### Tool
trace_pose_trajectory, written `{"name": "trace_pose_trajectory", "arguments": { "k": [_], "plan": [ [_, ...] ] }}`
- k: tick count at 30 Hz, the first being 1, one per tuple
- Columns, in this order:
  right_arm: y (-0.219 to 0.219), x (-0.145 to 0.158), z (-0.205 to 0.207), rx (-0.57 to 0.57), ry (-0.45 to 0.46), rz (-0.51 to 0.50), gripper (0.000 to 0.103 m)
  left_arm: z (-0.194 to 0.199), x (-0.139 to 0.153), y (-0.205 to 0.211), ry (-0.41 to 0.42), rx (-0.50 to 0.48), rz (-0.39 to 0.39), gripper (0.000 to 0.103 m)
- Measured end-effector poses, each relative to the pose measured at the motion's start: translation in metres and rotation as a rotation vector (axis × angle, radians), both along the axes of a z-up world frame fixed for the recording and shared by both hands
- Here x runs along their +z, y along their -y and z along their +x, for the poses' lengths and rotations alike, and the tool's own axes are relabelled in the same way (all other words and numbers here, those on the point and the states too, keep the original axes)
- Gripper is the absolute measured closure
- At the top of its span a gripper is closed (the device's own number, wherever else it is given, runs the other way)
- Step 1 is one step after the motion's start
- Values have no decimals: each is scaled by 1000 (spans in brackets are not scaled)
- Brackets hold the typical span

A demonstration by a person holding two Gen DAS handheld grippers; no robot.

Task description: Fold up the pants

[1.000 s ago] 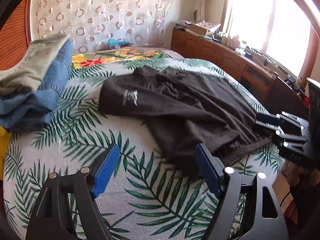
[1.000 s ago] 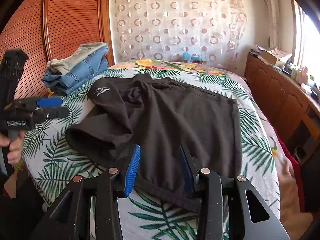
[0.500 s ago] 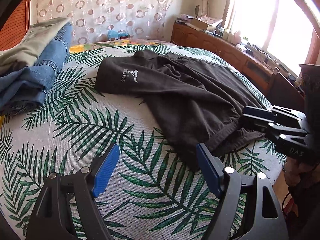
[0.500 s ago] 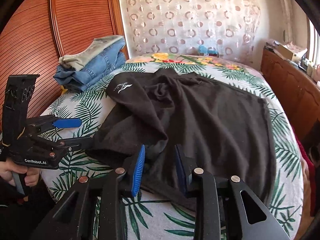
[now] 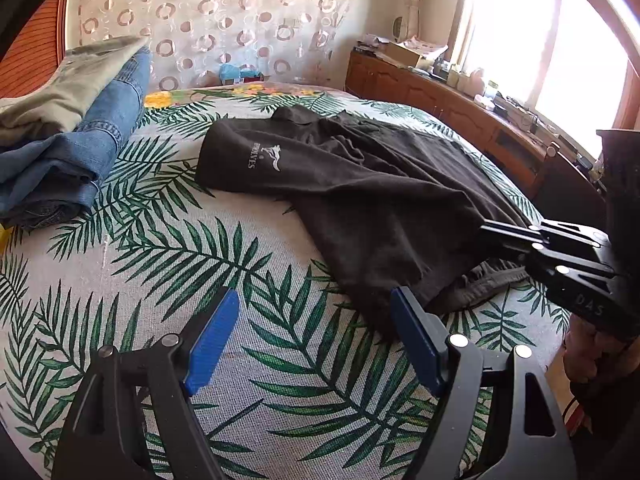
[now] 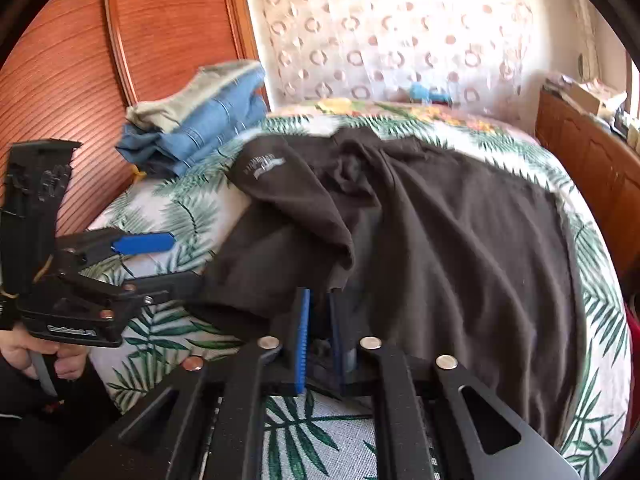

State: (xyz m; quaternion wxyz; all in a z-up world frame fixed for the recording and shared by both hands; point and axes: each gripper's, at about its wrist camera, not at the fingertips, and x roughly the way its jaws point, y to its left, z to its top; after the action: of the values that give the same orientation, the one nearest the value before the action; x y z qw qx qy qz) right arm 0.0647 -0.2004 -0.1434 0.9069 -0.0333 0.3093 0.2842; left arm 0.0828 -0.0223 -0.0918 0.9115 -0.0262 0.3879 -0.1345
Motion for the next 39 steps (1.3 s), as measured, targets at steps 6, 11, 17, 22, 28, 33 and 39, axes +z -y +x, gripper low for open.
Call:
{"name": "trace_pose_trajectory", "arguments": {
  "k": [6,11,17,22,28,33,39],
  "plan": [
    [11,20,-13,-27,120,-14,97,-2,13,2,36,4,-11,24],
    [26,29,-25,-68,176,-32,97,1,22,9,54,-10,-7,24],
    [43,36,-45,-110,200,-39,97,8,29,19,69,-30,-6,24],
    [50,40,-59,-143,214,-47,97,12,35,27,76,-49,-9,24],
    [55,44,-70,-181,224,-36,97,18,40,43,80,-79,-1,24],
    [52,42,-75,-204,226,-42,97,21,37,59,72,-111,7,24],
    [58,38,-84,-240,213,-39,97,24,30,70,53,-125,13,24]
  ]
}}
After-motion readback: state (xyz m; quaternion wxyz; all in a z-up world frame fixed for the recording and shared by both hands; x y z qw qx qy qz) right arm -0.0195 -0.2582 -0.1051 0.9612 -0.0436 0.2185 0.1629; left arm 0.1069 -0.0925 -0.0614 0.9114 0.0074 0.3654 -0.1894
